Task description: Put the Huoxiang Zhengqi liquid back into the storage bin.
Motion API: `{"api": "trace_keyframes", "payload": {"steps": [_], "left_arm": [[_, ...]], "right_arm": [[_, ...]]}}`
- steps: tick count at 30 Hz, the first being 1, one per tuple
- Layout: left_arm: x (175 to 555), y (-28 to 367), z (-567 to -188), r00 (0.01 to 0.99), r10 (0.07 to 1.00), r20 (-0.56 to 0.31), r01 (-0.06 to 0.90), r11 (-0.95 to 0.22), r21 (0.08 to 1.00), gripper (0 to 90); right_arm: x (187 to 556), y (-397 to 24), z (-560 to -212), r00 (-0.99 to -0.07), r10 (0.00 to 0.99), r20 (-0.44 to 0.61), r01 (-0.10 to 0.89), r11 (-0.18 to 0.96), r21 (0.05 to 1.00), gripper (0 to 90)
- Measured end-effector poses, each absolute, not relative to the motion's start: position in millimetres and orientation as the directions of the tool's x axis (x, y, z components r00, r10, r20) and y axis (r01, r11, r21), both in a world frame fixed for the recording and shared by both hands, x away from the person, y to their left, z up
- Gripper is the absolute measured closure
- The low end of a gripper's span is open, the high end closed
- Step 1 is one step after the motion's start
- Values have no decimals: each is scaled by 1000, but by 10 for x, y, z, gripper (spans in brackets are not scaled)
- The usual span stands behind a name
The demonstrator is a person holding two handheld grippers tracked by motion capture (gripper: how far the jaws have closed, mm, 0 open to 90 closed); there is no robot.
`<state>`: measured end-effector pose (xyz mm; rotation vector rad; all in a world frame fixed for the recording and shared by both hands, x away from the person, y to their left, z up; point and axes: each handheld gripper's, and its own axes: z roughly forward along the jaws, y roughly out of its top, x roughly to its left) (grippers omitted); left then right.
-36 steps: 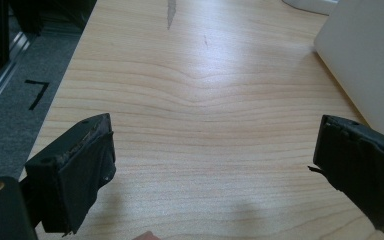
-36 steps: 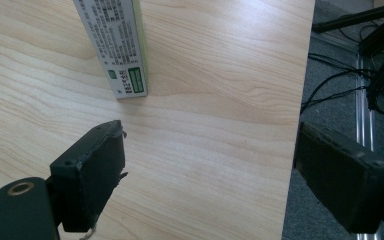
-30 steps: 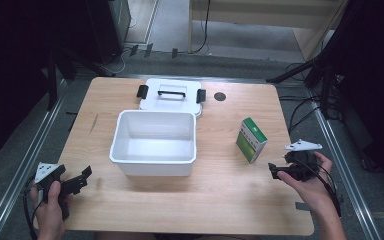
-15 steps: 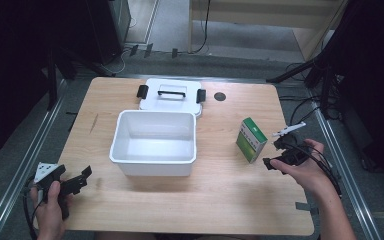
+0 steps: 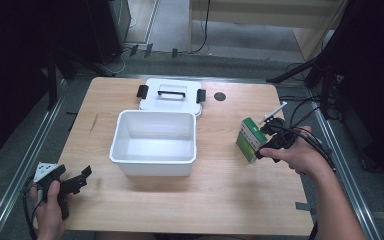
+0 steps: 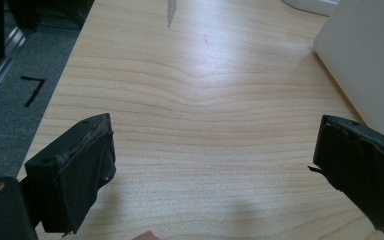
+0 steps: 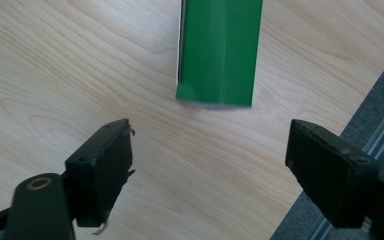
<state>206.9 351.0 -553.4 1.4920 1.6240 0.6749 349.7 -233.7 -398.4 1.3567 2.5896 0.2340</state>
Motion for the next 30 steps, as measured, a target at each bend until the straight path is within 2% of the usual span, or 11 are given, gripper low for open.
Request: {"api": "trace_keyframes", "payload": {"steps": [8, 15, 16, 19, 20, 22, 27, 28, 29, 30], "left_arm": [[2071, 3512, -5534, 30, 977, -209, 546, 159, 823, 40], [2072, 3516, -5534, 33, 977, -210, 546, 159, 823, 40], [2072, 3516, -5535, 33, 977, -210, 546, 158, 823, 40], [2072, 3516, -5534, 34, 977, -209, 547, 157, 822, 40], [2071, 3514, -5534, 33, 977, -211, 547, 159, 822, 40], [2072, 3516, -5534, 34, 977, -209, 547, 157, 822, 40], [2072, 3516, -5534, 34, 977, -209, 547, 157, 822, 40], [2072, 3517, -5534, 35, 977, -210, 547, 157, 822, 40], [2072, 3517, -5535, 35, 977, -210, 547, 157, 822, 40], [2072, 3517, -5535, 35, 977, -210, 547, 157, 822, 40]], "right_arm": [[3740, -2158, -3926, -534, 835, -132, 810, 550, 203, 261], [3897, -2053, -3931, -510, 854, -106, 836, 521, 172, 320], [3947, -2029, -3939, -505, 858, -96, 841, 514, 166, 360], [3996, -2010, -3956, -502, 862, -73, 848, 507, 158, 370], [4040, -1992, -3975, -493, 868, -56, 857, 495, 143, 400], [4062, -1983, -3989, -493, 869, -53, 858, 495, 137, 401], [4163, -1926, -4058, -481, 876, -32, 869, 481, 114, 489], [4172, -1920, -4066, -486, 873, -35, 866, 486, 116, 520], [4178, -1918, -4067, -484, 875, -37, 868, 485, 109, 590], [4183, -1921, -4066, -489, 872, -28, 865, 489, 107, 601]]}}
